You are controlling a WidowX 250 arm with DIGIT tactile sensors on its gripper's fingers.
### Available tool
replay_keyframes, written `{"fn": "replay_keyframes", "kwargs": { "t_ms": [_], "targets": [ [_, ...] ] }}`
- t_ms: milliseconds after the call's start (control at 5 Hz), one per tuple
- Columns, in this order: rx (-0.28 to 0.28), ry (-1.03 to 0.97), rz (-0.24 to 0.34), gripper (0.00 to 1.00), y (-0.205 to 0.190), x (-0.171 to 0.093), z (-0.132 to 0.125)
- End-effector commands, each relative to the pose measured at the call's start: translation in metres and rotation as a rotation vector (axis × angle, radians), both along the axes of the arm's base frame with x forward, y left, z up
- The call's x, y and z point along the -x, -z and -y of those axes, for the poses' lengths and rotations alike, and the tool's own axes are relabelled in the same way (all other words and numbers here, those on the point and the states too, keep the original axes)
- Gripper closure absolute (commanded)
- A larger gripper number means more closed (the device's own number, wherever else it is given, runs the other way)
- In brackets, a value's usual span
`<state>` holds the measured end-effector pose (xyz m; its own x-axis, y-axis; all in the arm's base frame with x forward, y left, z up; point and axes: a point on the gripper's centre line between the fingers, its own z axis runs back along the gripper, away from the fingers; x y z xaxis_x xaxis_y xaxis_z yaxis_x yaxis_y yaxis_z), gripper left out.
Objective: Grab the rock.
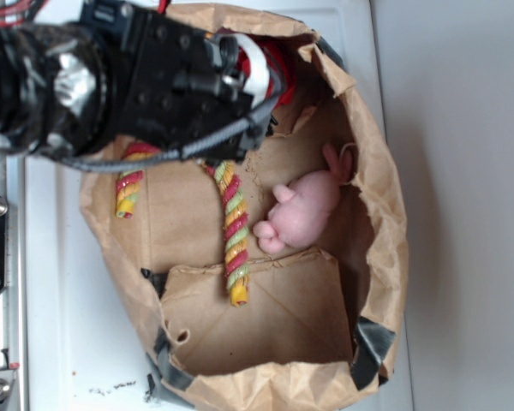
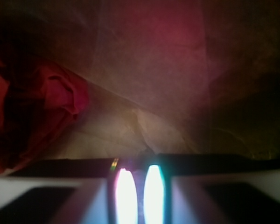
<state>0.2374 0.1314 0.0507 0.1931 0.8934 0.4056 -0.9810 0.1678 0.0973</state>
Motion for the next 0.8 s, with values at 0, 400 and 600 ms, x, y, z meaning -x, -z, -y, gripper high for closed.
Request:
{"fn": "replay_keyframes", "kwargs": {
  "t_ms": [0,400,600],
  "targets": [
    [0.107,0.045,0.129,1.0,-0.063,-0.012,-0.003],
    [0.121,0.013,0.129,1.0,-0.074,-0.014,-0.009],
    [0.104,0.015,0.1,0.0,-0.066,-0.008,-0.012]
  ]
}}
